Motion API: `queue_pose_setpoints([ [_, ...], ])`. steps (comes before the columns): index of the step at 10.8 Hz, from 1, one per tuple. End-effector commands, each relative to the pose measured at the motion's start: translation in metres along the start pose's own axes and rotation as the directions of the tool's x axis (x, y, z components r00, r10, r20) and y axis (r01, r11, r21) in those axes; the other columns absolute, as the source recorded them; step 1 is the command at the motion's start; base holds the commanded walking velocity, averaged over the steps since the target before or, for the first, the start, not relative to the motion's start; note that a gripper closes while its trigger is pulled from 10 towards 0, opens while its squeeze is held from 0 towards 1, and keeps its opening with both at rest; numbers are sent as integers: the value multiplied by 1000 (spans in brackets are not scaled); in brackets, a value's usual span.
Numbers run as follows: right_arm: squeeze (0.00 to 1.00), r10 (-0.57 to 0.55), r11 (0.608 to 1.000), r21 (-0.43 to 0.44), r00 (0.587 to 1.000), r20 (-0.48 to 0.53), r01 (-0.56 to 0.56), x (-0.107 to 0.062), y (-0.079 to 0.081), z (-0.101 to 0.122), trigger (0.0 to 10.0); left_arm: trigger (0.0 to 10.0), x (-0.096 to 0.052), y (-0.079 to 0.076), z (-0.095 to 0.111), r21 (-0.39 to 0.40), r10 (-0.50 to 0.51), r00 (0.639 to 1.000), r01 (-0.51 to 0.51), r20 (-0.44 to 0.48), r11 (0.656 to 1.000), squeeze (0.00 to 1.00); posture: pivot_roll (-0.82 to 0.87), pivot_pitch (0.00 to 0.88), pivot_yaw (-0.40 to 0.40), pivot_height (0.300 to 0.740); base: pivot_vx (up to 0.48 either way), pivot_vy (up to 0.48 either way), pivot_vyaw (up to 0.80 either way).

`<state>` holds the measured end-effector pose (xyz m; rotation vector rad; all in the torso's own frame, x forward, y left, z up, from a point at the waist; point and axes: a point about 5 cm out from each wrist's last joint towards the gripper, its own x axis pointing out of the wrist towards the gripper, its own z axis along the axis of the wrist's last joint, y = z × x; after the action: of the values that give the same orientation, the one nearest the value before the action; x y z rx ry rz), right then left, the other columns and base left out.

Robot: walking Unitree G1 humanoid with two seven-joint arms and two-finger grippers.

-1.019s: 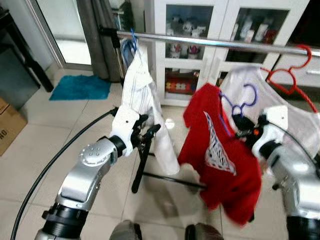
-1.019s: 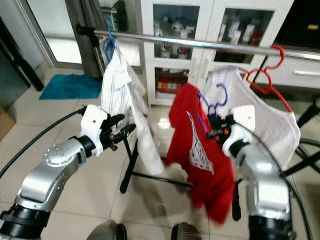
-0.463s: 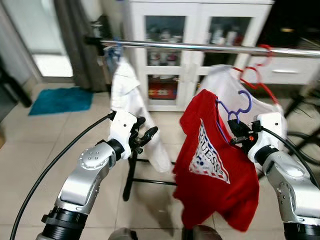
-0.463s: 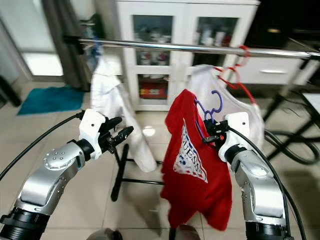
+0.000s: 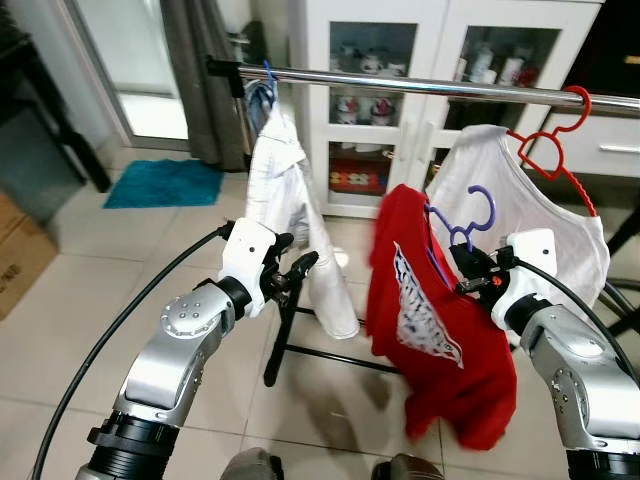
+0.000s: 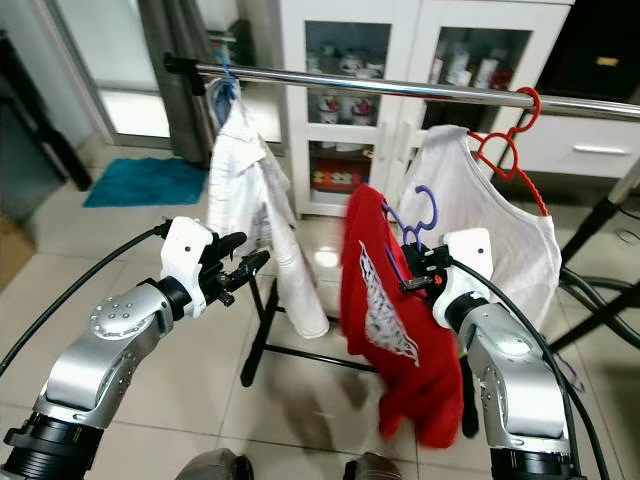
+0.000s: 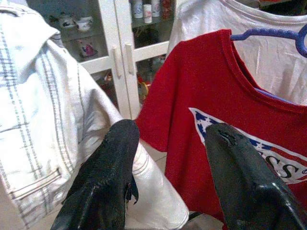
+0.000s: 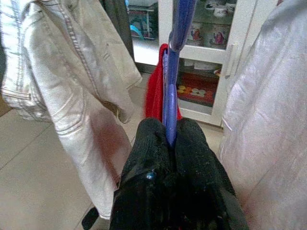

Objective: Hang hanger

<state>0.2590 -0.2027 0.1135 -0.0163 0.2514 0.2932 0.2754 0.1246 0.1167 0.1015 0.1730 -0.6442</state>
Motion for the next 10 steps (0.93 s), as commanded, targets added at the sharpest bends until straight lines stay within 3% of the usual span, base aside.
queue_pose_setpoints([
  [1, 0, 5, 1000, -19, 999, 44, -4, 0, 0, 11, 0, 10000, 1, 2, 3, 12, 12, 1000, -12, 7, 1000, 0, -97, 0, 19, 740, -262, 0, 0],
  [7, 0, 13, 1000, -27, 999, 44, -11, 4, -1, 13, 0, 10000, 4, 2, 6, 17, 14, 1000, -14, 10, 1000, 0, -92, 0, 11, 740, -287, 0, 0],
  [10, 0, 14, 999, -39, 997, 70, -12, 5, 2, 20, 0, 10000, 10, 3, 9, 28, -23, 1000, 23, 10, 999, 0, -96, 0, 11, 740, 0, 0, 0],
])
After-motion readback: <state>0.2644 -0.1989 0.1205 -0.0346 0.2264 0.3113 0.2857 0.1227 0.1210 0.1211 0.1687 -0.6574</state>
